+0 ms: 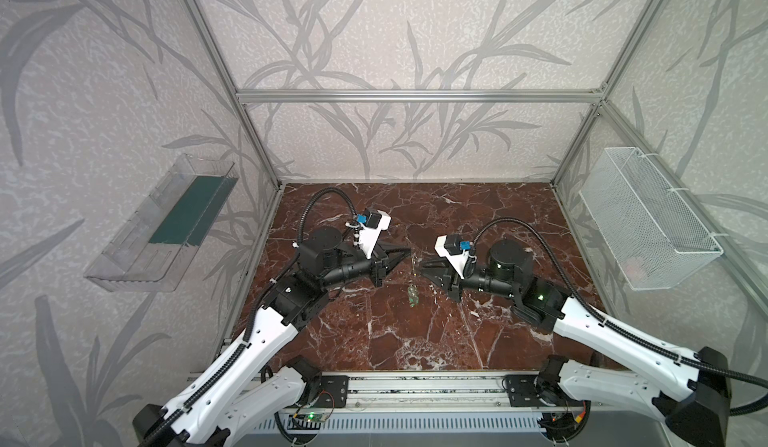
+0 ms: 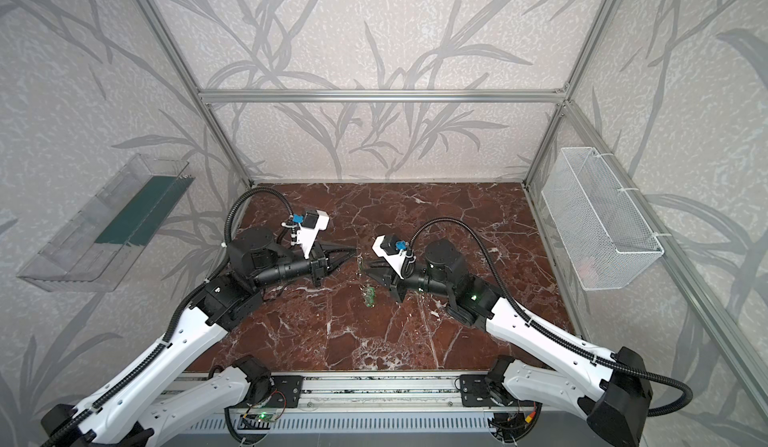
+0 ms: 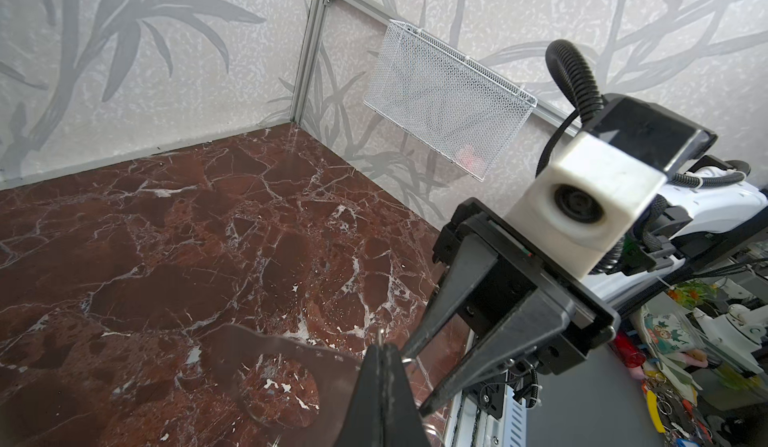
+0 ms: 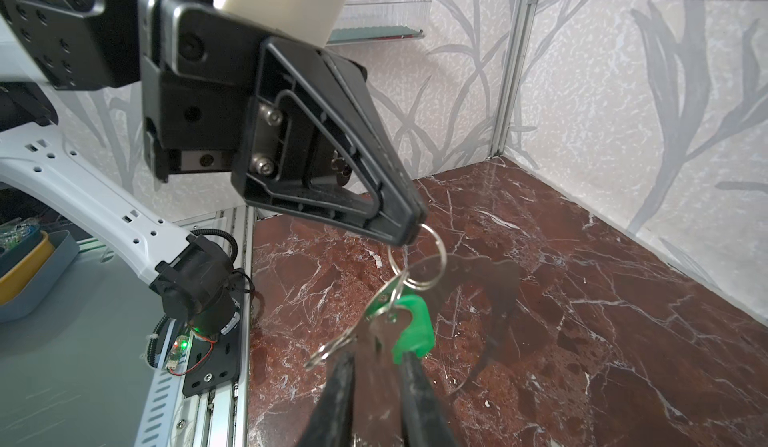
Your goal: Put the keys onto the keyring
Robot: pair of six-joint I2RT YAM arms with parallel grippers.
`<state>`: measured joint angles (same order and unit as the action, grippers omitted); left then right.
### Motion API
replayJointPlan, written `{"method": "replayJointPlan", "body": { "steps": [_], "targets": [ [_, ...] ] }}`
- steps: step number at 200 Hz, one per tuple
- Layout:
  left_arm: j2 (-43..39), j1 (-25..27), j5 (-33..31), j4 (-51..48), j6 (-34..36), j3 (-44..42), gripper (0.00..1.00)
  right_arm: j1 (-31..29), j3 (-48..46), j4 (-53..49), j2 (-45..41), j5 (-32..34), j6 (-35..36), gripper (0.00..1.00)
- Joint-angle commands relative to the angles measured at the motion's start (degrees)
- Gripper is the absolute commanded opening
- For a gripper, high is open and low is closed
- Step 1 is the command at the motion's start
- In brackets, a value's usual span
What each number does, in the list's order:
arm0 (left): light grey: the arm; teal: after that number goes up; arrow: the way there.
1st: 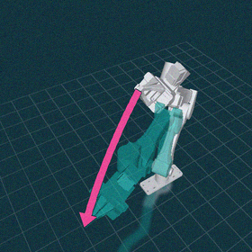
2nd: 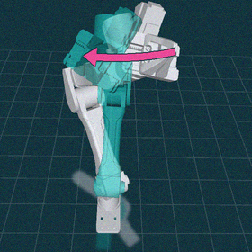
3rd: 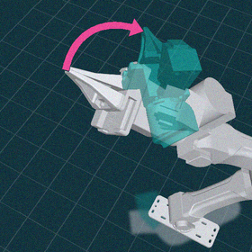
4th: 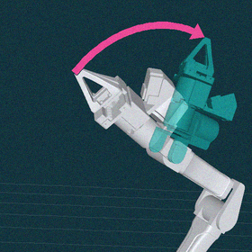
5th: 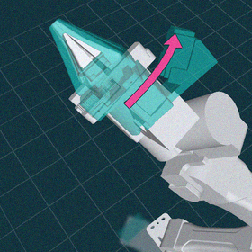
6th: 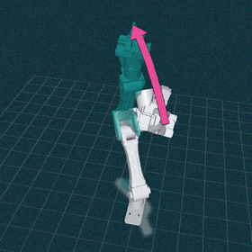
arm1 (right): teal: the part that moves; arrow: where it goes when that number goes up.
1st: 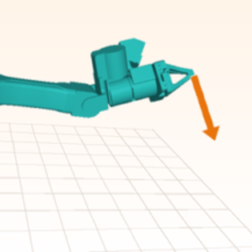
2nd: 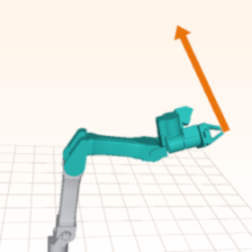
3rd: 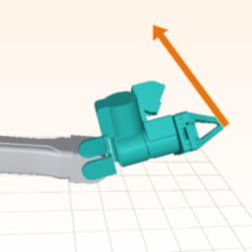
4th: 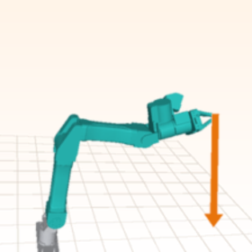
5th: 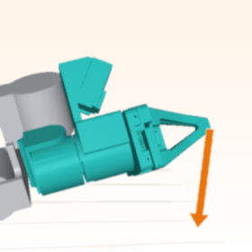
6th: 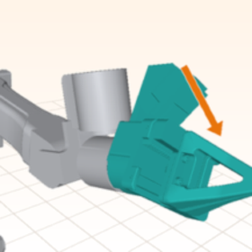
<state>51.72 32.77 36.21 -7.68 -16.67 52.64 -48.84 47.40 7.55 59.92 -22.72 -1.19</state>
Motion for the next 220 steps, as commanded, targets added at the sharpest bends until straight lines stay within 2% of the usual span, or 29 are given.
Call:
{"method": "replayJointPlan", "body": {
  "steps": [1,63,126,173,191,203,220],
  "targets": [
    [-0.15,-0.01,1.45,2.95,0.04,1.14,0.00,0.71,-0.89,6.45,-1.22,-0.89,-5.57,0.30],
    [-0.32,0.06,1.68,2.67,0.36,1.02,0.00,4.86,-4.39,24.48,2.22,-7.90,-21.95,0.32],
    [-0.44,0.16,1.90,2.49,0.47,1.15,0.00,5.33,-3.62,28.65,6.77,-10.86,-26.43,0.32],
    [-0.48,0.13,1.69,2.28,0.58,1.24,0.00,5.38,-3.60,27.78,7.50,-12.69,-26.72,0.15],
    [-0.48,0.18,1.72,2.30,0.58,1.23,0.00,5.42,-3.96,27.89,7.49,-13.29,-26.76,0.04],
    [-0.48,0.16,1.70,2.18,0.67,1.15,0.00,5.42,-3.92,27.84,7.34,-13.56,-26.76,0.00],
    [-0.46,0.11,1.68,2.06,0.90,1.18,0.00,5.68,-3.86,27.47,6.85,-13.82,-26.34,0.00]
  ]
}}
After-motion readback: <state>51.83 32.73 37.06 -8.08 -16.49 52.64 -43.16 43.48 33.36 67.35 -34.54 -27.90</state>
